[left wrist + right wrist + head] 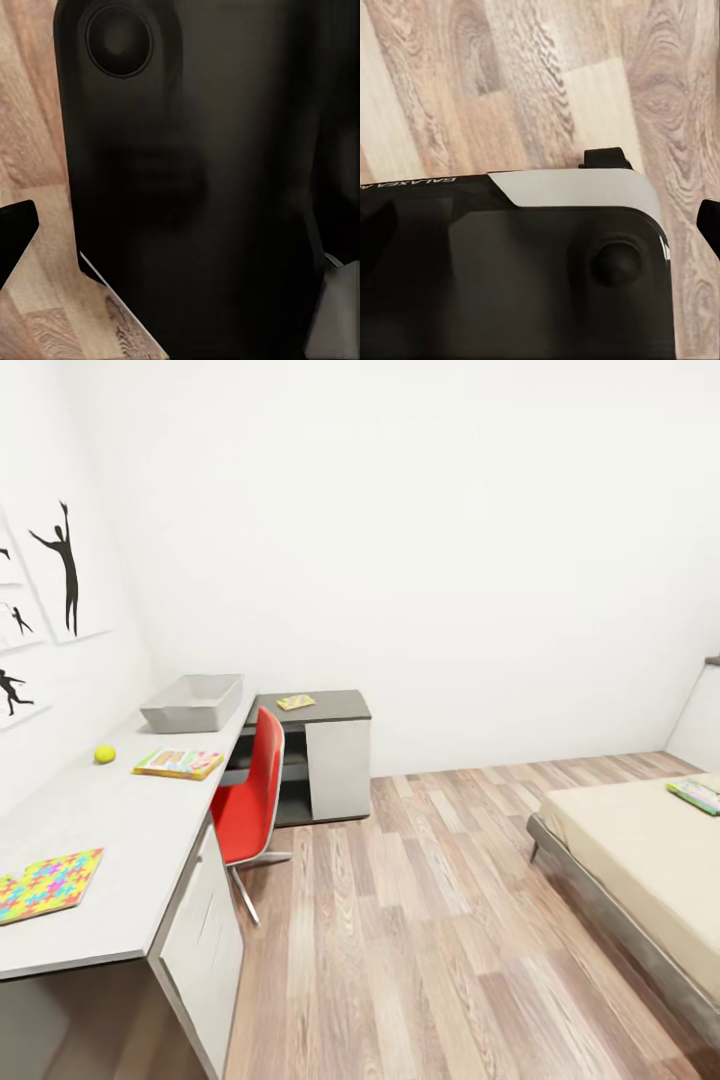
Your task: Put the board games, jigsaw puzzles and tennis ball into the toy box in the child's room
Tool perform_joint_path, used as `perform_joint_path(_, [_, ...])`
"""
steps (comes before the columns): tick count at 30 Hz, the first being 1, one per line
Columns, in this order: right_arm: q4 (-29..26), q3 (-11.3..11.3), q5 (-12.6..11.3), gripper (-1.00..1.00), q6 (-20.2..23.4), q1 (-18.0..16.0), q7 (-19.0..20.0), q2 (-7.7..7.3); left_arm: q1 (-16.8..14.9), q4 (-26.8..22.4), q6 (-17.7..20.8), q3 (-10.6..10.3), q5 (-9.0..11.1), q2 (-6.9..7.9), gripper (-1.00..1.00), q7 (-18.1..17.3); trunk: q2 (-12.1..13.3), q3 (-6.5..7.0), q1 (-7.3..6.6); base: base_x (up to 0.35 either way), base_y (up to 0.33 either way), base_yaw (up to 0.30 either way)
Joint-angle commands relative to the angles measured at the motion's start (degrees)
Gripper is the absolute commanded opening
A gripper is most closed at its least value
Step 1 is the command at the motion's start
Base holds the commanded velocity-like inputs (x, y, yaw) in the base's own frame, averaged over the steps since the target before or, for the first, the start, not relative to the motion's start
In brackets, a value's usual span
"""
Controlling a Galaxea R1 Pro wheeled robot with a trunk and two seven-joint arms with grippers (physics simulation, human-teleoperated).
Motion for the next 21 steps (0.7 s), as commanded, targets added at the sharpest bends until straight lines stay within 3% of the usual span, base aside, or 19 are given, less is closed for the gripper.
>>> perform_joint_path(1, [0.05,-0.37,-0.29,1.00,-0.18,-0.04,0.20,0.03,0.00,0.01,-0.27,0.03,0.07,0.01,1.00,-0.10,0.39,0.07,-0.23,0.000,0.000,-0.205])
perform_joint_path(7, [0.06,-0.37,-0.29,1.00,-0.25,-0.04,0.20,0.05,0.00,0.01,-0.50,0.02,0.05,-0.04,1.00,-0.10,2.80,0.78,-1.55,0.000,0.000,-0.117])
perform_joint_path(21, [0.06,-0.45,-0.36,1.00,-0.39,-0.04,0.04,0.06,0.00,0.01,-0.51,0.20,0.13,-0.02,1.00,-0.10,8.41,3.19,-4.62,0.000,0.000,-0.010])
